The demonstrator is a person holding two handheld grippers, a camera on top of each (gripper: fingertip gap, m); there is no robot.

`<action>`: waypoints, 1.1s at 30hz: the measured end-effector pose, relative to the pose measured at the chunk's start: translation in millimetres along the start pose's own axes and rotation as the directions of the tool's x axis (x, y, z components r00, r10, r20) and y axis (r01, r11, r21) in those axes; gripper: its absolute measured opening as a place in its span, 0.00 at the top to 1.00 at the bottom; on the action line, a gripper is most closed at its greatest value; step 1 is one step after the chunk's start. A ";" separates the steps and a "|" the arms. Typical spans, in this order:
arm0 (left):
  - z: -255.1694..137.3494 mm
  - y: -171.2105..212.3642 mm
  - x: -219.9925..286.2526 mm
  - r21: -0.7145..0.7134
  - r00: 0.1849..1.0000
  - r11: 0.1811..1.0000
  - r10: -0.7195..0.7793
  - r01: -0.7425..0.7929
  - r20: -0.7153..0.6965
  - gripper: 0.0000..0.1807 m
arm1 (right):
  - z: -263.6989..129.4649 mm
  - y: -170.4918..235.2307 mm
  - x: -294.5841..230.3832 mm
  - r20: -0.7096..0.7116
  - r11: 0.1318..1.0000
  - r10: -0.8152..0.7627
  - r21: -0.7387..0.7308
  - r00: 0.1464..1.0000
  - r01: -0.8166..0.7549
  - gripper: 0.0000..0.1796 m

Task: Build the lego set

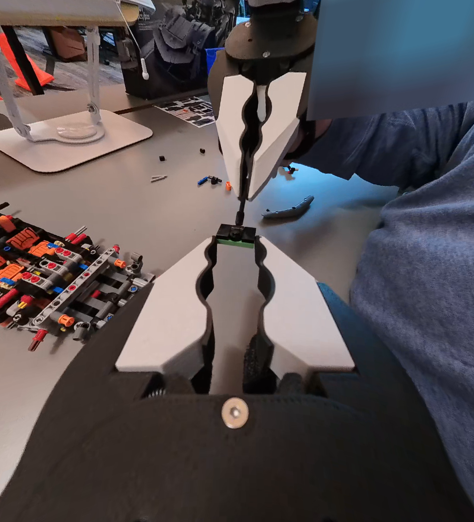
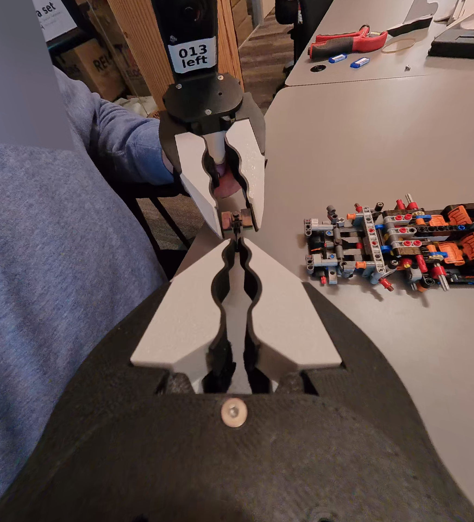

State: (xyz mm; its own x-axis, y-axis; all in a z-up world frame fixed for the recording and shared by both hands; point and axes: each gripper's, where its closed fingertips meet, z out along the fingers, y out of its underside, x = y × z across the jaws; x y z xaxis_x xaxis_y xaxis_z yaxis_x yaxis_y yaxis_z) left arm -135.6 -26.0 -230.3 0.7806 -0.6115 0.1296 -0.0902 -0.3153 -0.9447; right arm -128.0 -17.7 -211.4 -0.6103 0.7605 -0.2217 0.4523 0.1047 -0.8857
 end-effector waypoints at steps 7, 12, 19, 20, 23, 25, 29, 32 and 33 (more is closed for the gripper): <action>0.4 -2.7 1.7 0.010 1.000 1.000 0.018 -0.018 0.012 0.87 | -2.3 -1.2 -1.8 0.005 1.000 0.003 0.017 1.000 -0.003 1.00; 0.3 -4.1 3.2 0.015 0.999 0.999 0.032 -0.032 0.027 0.87 | -3.2 -1.2 -3.3 0.004 1.000 0.012 0.019 1.000 -0.012 1.00; -0.7 -6.2 -1.2 0.016 0.993 0.997 0.072 -0.074 0.088 0.87 | -3.4 -4.2 0.4 -0.029 0.998 0.043 0.049 0.999 -0.042 0.94; -1.3 -6.6 -2.4 0.013 0.991 0.996 0.088 -0.089 0.105 0.87 | -4.4 -3.4 3.9 -0.050 0.997 0.063 0.048 0.997 -0.060 0.92; -3.4 -7.4 -7.3 -0.021 0.968 0.984 0.176 -0.175 0.181 0.87 | -10.9 -2.1 12.4 -0.081 0.985 0.164 0.074 0.983 -0.158 0.87; -3.0 -6.4 -8.1 -0.072 0.934 0.962 0.274 -0.265 0.230 0.87 | -12.0 -1.5 9.7 -0.044 0.963 0.253 0.103 0.967 -0.247 0.86; 0.7 -4.9 -6.0 -0.160 0.861 0.906 0.423 -0.393 0.283 0.87 | -5.1 1.5 3.4 0.026 0.911 0.388 0.141 0.921 -0.388 0.88; 0.5 -5.9 -7.0 -0.180 0.835 0.888 0.459 -0.422 0.304 0.87 | 0.6 4.6 1.1 0.042 0.898 0.418 0.130 0.908 -0.420 0.91; -0.2 -5.9 -7.9 -0.190 0.826 0.882 0.470 -0.430 0.310 0.87 | 1.7 4.8 0.2 0.047 0.899 0.418 0.127 0.907 -0.420 0.91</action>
State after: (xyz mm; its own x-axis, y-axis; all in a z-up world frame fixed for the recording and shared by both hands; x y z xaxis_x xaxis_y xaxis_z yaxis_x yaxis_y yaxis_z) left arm -141.4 -19.4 -225.7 0.7946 -0.4284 -0.4303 -0.5331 -0.1529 -0.8321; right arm -127.0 -18.1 -216.4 -0.3954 0.7038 -0.5902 0.5803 -0.3066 -0.7545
